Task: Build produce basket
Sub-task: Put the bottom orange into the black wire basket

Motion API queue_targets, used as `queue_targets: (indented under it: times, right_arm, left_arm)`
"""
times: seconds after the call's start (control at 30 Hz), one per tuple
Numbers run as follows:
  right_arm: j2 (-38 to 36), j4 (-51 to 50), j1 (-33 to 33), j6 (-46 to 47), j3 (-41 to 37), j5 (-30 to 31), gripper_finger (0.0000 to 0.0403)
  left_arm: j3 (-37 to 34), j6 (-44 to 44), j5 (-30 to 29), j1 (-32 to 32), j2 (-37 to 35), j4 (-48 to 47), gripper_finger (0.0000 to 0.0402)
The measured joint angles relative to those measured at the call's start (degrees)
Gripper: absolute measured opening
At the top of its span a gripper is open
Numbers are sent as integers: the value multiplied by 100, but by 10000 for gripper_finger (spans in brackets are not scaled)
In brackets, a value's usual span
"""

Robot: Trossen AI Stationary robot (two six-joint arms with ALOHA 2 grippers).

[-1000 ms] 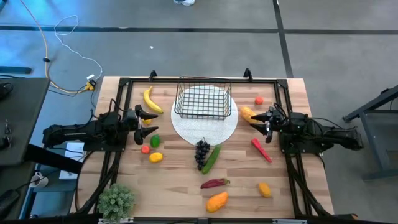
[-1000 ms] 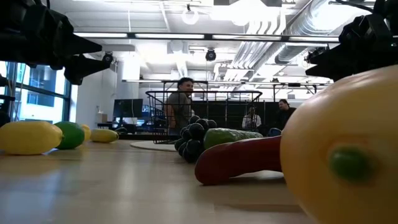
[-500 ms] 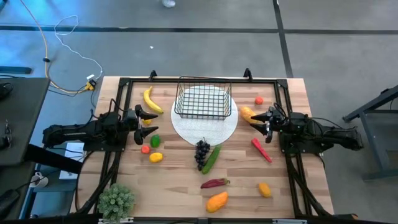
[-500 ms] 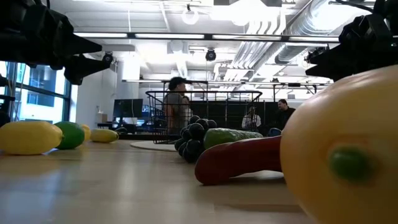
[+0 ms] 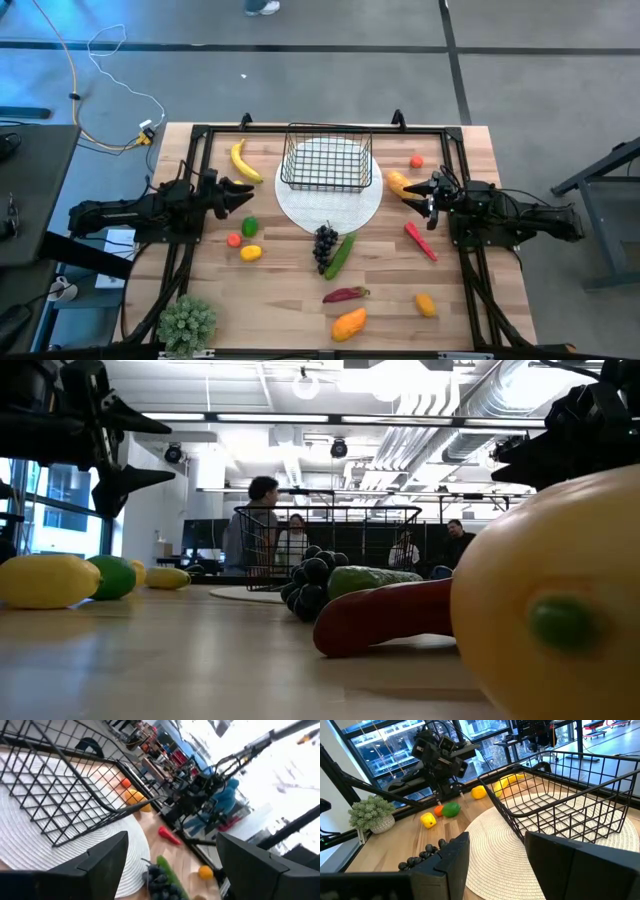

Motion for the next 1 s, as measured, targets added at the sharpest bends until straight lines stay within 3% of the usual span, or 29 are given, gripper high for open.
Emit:
queue_targets:
  times: [0.27,0.5,0.77,1.0]
  right_arm:
    - [2,2,2,0,2,-2,173]
    - [0,2,2,0,2,-2,173]
    - [0,0,2,0,0,0,173]
    - [0,2,2,2,0,0,173]
  left_arm:
    - [0,-633,-164,0,2,522,294]
    - [519,-173,-203,0,2,522,294]
    - [1666,641,73,0,27,-1149,294]
    - [2626,866,346,0,539,-2864,294]
